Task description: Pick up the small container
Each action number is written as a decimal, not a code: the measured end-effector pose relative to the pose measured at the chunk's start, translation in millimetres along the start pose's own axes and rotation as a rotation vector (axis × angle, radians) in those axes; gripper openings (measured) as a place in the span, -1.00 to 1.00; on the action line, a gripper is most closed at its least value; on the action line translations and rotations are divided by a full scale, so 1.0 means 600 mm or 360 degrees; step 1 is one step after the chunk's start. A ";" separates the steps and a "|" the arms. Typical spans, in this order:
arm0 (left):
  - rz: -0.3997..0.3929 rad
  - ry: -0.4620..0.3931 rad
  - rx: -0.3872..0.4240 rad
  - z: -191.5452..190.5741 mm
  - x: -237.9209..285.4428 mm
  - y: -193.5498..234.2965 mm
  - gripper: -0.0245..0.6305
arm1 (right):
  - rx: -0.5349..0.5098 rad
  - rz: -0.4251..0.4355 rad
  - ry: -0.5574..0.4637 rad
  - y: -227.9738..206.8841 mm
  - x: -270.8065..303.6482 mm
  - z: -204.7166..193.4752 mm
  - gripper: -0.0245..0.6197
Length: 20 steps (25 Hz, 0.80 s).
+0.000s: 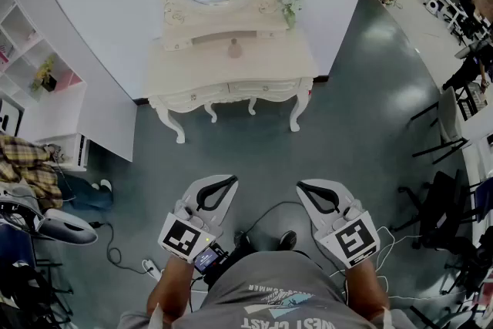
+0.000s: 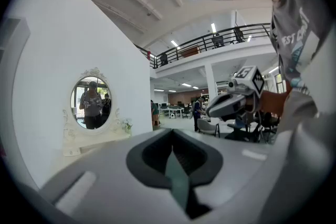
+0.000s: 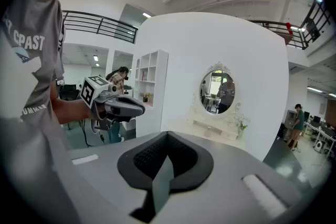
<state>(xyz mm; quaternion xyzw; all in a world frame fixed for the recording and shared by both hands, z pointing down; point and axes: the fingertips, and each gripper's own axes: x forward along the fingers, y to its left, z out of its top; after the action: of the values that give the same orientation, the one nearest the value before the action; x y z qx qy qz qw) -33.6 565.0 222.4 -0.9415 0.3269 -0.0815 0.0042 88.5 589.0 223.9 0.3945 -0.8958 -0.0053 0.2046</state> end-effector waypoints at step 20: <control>-0.0054 -0.0066 -0.0006 -0.018 -0.087 0.087 -0.92 | 0.0029 -0.0065 -0.0062 0.074 0.083 0.067 -0.92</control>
<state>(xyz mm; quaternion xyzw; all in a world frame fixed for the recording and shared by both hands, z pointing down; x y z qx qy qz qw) -107.5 556.7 222.1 -0.9485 0.3108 -0.0614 0.0078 12.0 578.1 212.7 0.4145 -0.8914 -0.0089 0.1833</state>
